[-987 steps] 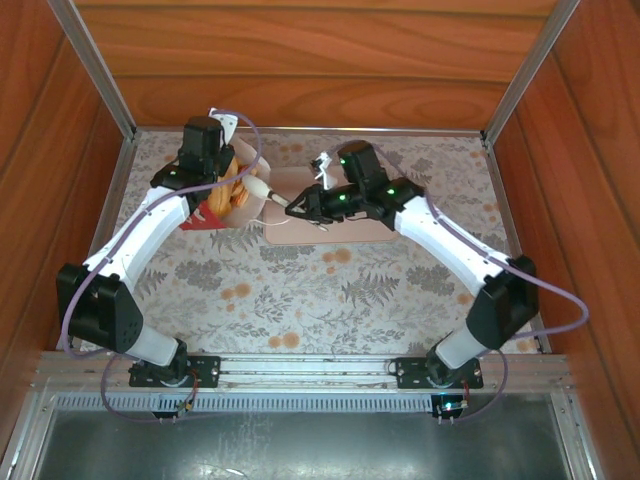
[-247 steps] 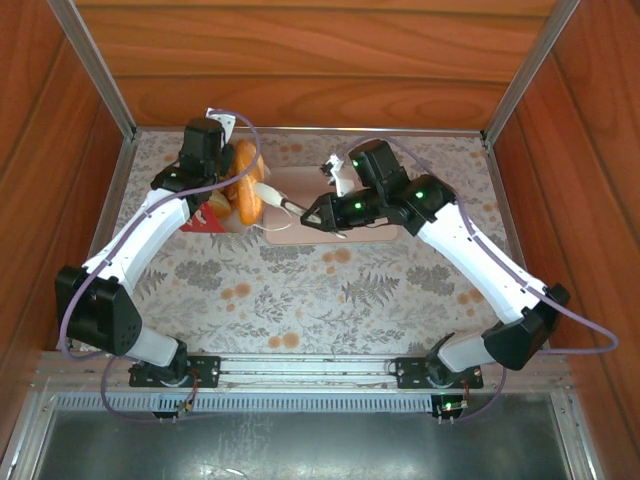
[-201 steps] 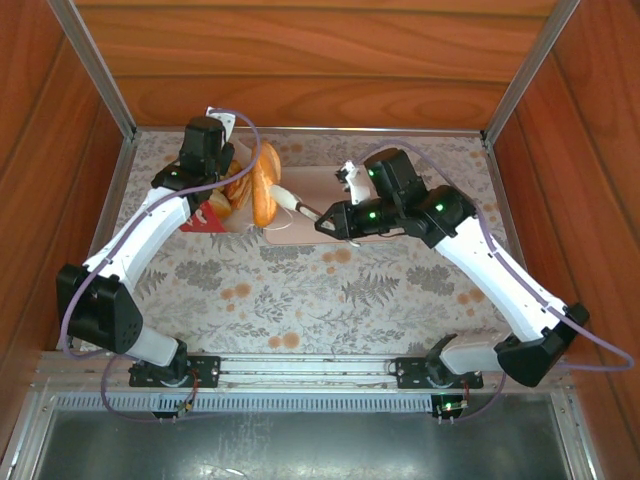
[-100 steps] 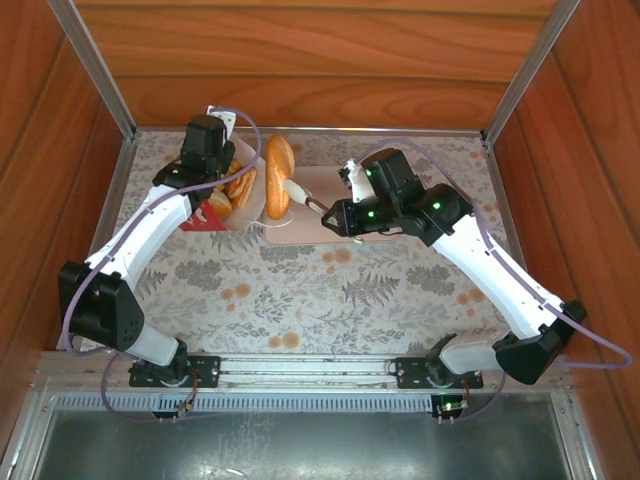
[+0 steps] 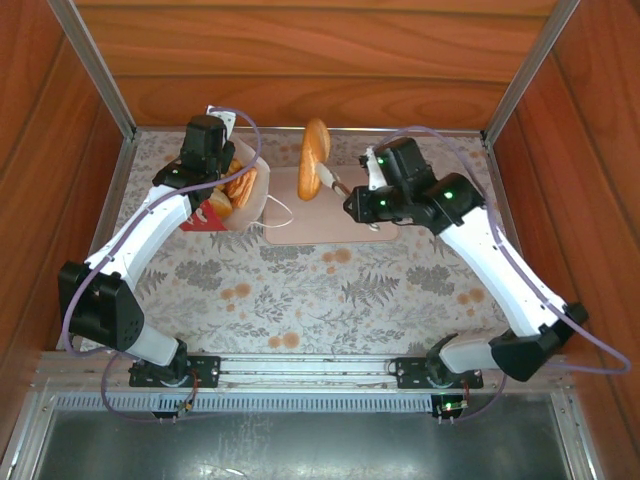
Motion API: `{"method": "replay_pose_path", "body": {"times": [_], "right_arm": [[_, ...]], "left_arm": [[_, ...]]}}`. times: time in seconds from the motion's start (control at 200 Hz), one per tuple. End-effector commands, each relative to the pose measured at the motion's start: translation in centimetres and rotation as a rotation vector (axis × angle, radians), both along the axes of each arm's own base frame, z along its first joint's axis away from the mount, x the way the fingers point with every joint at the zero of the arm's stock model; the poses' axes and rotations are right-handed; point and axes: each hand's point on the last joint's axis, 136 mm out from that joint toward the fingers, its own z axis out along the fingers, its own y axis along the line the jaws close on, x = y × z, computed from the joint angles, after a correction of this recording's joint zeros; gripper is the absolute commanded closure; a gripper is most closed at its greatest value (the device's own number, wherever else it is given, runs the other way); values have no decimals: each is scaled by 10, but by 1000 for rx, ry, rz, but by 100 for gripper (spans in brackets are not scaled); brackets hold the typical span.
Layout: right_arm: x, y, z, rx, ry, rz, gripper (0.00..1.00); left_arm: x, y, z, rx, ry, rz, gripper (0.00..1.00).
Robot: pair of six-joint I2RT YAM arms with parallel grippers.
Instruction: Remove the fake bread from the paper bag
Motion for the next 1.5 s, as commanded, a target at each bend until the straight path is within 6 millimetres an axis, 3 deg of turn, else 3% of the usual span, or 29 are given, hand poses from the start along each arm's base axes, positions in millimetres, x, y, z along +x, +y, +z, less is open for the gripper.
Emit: {"method": "replay_pose_path", "body": {"times": [0.0,0.335,0.44,0.455,0.495,0.739,0.974,1.159,1.364,1.494], "right_arm": [[5,16,-24,8,86,9,100],[10,50,-76,-45,230,66,100],[11,56,-80,-72,233,77,100],[13,58,-91,-94,253,76,100],[14,61,-96,-110,260,80,100],[19,80,-107,-143,266,97,100],[27,81,-112,-217,246,65,100],[29,88,-116,-214,257,72,91],[32,86,-127,-249,272,53,89],[33,88,-131,-252,282,53,83]], "left_arm": [[-2,-3,34,-54,-96,2,100],[-4,0,37,-39,-102,10,100],[-6,8,39,3,-109,42,100],[-6,10,39,9,-110,49,100],[-8,13,39,24,-112,59,100],[-12,17,35,38,-107,68,100],[-14,18,35,31,-111,64,100],[-13,17,33,26,-109,58,100],[-14,15,34,16,-112,50,100],[-13,14,33,12,-110,48,100]]}}
